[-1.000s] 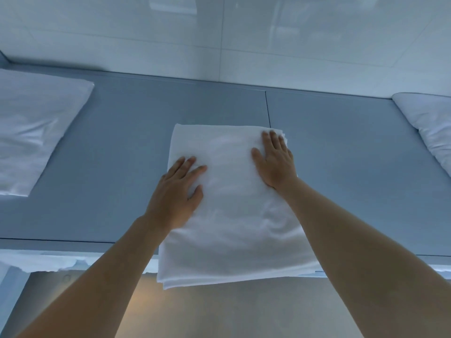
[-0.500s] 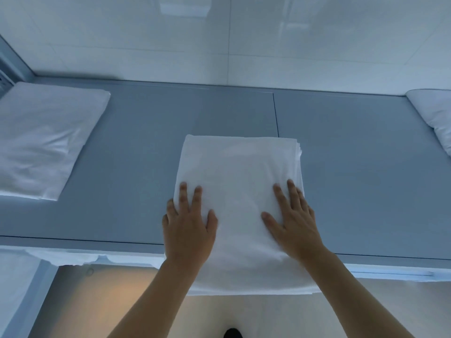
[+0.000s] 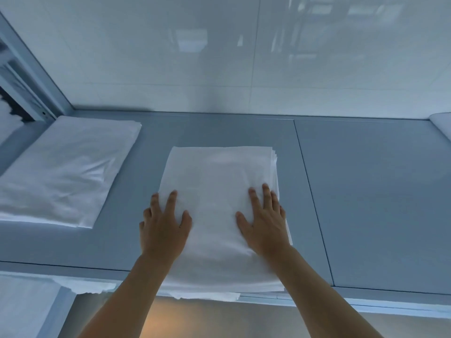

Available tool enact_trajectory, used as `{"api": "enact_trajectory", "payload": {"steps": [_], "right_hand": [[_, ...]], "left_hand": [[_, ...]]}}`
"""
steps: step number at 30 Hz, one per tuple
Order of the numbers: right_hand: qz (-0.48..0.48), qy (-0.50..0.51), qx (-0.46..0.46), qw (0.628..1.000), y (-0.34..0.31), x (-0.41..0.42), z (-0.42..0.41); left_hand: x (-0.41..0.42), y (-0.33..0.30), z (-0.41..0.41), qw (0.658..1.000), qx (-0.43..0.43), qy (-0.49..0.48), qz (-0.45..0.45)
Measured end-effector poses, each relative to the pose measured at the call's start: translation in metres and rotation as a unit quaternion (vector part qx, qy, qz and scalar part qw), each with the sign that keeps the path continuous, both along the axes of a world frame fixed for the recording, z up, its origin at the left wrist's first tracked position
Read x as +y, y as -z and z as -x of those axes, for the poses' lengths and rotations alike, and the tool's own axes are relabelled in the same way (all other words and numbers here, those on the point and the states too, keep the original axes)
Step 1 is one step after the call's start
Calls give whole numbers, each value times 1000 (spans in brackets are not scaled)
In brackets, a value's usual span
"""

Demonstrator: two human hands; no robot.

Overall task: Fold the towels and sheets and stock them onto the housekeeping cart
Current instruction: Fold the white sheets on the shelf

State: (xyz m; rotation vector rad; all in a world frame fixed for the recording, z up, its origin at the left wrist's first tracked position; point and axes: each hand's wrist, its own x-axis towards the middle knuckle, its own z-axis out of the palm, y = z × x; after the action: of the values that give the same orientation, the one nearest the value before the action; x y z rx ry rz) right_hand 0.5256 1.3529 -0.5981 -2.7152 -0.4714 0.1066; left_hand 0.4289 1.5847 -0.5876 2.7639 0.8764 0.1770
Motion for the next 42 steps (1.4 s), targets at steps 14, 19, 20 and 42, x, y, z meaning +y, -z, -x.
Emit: {"api": "enact_trajectory", "payload": {"steps": [14, 19, 20, 42], "right_hand": [[-13, 152, 5, 988, -7, 110, 28], [44, 225, 10, 973, -16, 137, 31], [46, 233, 17, 971, -18, 140, 29], [-141, 131, -114, 975, -119, 307, 16]], "left_hand": [[118, -14, -1, 998, 30, -2, 56], [128, -14, -4, 995, 44, 18, 85], [128, -14, -3, 995, 36, 20, 95], [298, -106, 13, 982, -165, 68, 57]]}}
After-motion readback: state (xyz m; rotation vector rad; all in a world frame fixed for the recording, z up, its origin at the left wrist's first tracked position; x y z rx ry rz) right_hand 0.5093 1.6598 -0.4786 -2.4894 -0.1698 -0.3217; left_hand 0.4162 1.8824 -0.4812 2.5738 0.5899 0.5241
